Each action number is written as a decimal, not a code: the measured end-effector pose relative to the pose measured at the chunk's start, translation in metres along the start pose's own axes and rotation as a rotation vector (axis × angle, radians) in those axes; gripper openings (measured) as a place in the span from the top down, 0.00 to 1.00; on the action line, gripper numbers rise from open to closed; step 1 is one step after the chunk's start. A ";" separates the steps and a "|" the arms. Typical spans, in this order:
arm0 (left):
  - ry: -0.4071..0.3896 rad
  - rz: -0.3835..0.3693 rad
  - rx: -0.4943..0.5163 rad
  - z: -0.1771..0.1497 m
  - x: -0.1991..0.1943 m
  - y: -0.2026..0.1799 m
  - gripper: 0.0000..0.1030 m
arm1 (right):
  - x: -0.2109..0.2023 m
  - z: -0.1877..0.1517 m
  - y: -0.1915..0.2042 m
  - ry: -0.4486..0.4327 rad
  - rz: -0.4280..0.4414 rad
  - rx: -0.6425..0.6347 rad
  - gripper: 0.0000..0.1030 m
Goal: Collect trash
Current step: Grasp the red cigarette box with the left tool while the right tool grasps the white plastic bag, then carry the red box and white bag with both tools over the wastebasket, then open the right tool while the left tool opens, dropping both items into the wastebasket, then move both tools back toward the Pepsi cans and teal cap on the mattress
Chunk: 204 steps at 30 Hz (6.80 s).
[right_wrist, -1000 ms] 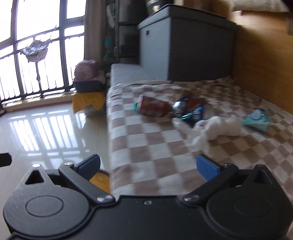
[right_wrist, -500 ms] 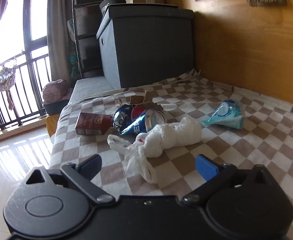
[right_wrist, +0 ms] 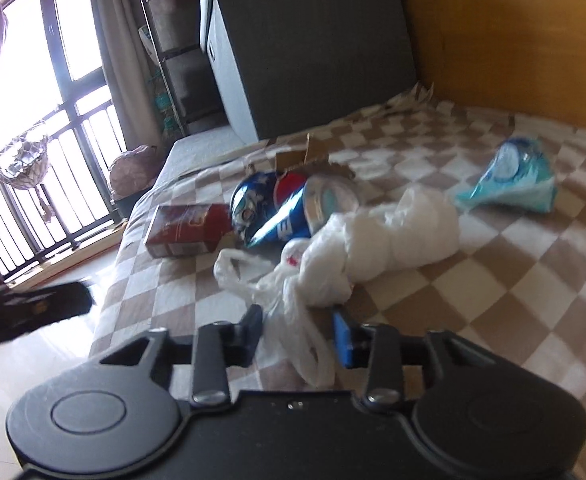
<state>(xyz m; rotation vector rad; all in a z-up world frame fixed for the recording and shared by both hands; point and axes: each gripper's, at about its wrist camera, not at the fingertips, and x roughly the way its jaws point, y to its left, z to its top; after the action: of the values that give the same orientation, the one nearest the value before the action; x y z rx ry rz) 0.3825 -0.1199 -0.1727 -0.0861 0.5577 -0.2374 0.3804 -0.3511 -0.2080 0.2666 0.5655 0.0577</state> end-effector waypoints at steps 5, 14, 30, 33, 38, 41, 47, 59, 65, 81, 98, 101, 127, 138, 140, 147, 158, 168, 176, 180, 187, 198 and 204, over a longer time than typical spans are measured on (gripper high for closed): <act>0.017 0.032 0.003 0.013 0.034 -0.010 0.00 | -0.006 -0.001 -0.006 0.018 0.051 -0.002 0.88; 0.048 0.159 0.169 0.037 0.085 -0.044 0.00 | -0.046 0.003 -0.028 -0.013 0.012 -0.083 0.89; 0.107 0.255 0.249 0.045 0.140 -0.067 0.00 | -0.094 0.004 -0.085 -0.022 -0.087 -0.035 0.22; 0.110 0.272 0.253 0.046 0.145 -0.067 0.00 | -0.092 0.010 -0.098 -0.115 -0.172 0.214 0.15; 0.118 0.268 0.234 0.048 0.150 -0.063 0.01 | -0.068 -0.006 -0.107 -0.173 -0.239 0.518 0.12; 0.109 0.273 0.216 0.048 0.148 -0.060 0.06 | -0.064 -0.008 -0.092 -0.188 -0.246 0.513 0.12; 0.075 0.248 0.239 0.046 0.136 -0.060 0.08 | -0.067 -0.016 -0.095 -0.200 -0.232 0.541 0.48; 0.019 0.176 0.172 0.051 0.081 -0.040 0.08 | -0.064 -0.005 -0.079 -0.193 -0.152 0.398 0.57; 0.024 0.167 0.152 0.046 0.050 -0.026 0.08 | -0.068 0.000 -0.062 -0.207 -0.127 0.332 0.58; -0.054 0.114 0.155 0.043 -0.040 0.021 0.08 | -0.082 0.018 0.025 -0.208 -0.113 0.014 0.58; -0.038 0.183 0.008 0.020 -0.097 0.138 0.08 | -0.060 0.017 0.161 -0.107 0.005 -0.240 0.58; -0.033 0.215 -0.028 0.011 -0.102 0.159 0.08 | -0.056 0.009 0.182 -0.090 0.031 -0.269 0.57; 0.115 0.290 -0.299 -0.088 -0.036 0.277 0.08 | 0.079 -0.115 0.268 0.252 0.124 -0.355 0.58; 0.241 0.192 -0.471 -0.114 0.034 0.310 0.08 | 0.162 -0.144 0.262 0.467 0.156 -0.359 0.57; 0.272 0.186 -0.513 -0.121 0.043 0.318 0.08 | 0.173 -0.151 0.260 0.512 0.155 -0.358 0.57; 0.308 0.173 -0.583 -0.127 0.063 0.327 0.08 | 0.199 -0.164 0.265 0.581 0.204 -0.365 0.56; 0.380 0.167 -0.559 -0.127 0.095 0.329 0.08 | 0.212 -0.166 0.269 0.638 0.262 -0.447 0.22; 0.568 0.089 -0.514 -0.145 0.121 0.313 0.00 | 0.218 -0.173 0.258 0.745 0.190 -0.551 0.12; 0.618 0.157 -0.485 -0.149 0.113 0.321 0.00 | 0.222 -0.172 0.256 0.759 0.174 -0.544 0.02; 0.632 0.175 -0.427 -0.145 0.111 0.316 0.00 | 0.220 -0.174 0.259 0.763 0.178 -0.547 0.00; 0.651 0.216 -0.372 -0.144 0.103 0.319 0.00 | 0.221 -0.171 0.256 0.753 0.163 -0.533 0.00; 0.614 0.227 -0.318 -0.124 0.079 0.314 0.00 | 0.201 -0.149 0.261 0.693 0.145 -0.528 0.00; 0.574 0.256 -0.275 -0.109 0.057 0.315 0.00 | 0.184 -0.132 0.265 0.644 0.102 -0.547 0.00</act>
<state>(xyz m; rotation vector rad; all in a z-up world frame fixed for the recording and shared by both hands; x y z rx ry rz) 0.4345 0.1695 -0.3399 -0.2150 1.1627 0.0736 0.4702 -0.0411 -0.3411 -0.2738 1.1456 0.4009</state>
